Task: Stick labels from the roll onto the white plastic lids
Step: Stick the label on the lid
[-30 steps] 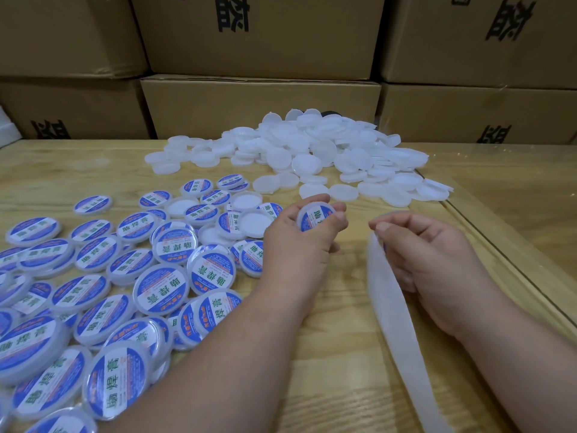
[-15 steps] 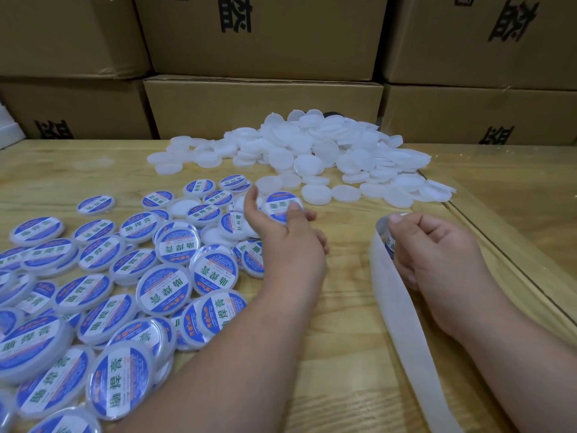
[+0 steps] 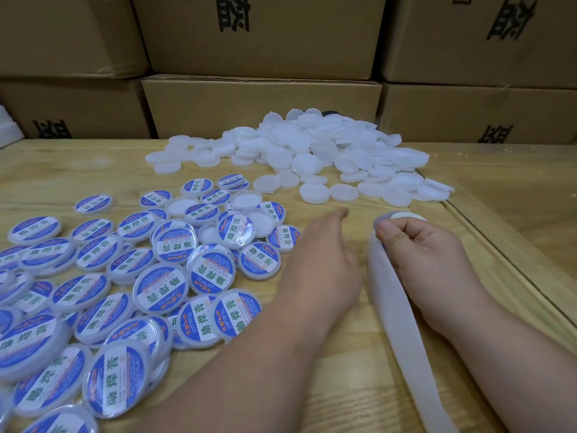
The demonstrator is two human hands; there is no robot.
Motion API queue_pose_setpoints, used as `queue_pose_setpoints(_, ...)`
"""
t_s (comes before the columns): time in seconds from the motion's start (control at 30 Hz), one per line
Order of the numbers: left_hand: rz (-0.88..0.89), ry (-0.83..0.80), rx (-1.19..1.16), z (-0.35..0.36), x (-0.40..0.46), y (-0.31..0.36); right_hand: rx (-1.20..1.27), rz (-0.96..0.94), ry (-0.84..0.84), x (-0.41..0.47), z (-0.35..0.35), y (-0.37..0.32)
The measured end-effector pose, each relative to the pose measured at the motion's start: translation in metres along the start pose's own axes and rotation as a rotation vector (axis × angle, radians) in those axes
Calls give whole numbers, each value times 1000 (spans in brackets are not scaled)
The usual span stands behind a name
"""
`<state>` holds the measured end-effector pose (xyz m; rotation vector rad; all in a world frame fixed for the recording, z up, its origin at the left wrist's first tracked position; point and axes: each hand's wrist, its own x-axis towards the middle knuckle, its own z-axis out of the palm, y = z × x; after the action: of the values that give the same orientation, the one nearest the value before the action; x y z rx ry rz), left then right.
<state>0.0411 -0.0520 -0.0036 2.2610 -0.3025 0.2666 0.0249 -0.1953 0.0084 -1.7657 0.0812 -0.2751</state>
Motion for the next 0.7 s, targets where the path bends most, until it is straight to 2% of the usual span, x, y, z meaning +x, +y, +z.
queue_pose_setpoints(0.07,30,-88,157,5,1,-2,21,22,8,1,2,1)
queue_pose_setpoints(0.17,-22,-139,243,13,4,-4,5,-3,13,2,6,3)
queue_pose_setpoints(0.27,-95,-96,262,22,15,-7,-68,-31,22,3,6,4)
queue_pose_setpoints(0.43,-215,20,307,24,54,-13,-27,17,139,2,-1,1)
queue_pose_setpoints(0.7,-277,0,430,33,102,-15,-206,50,256,7,-18,1)
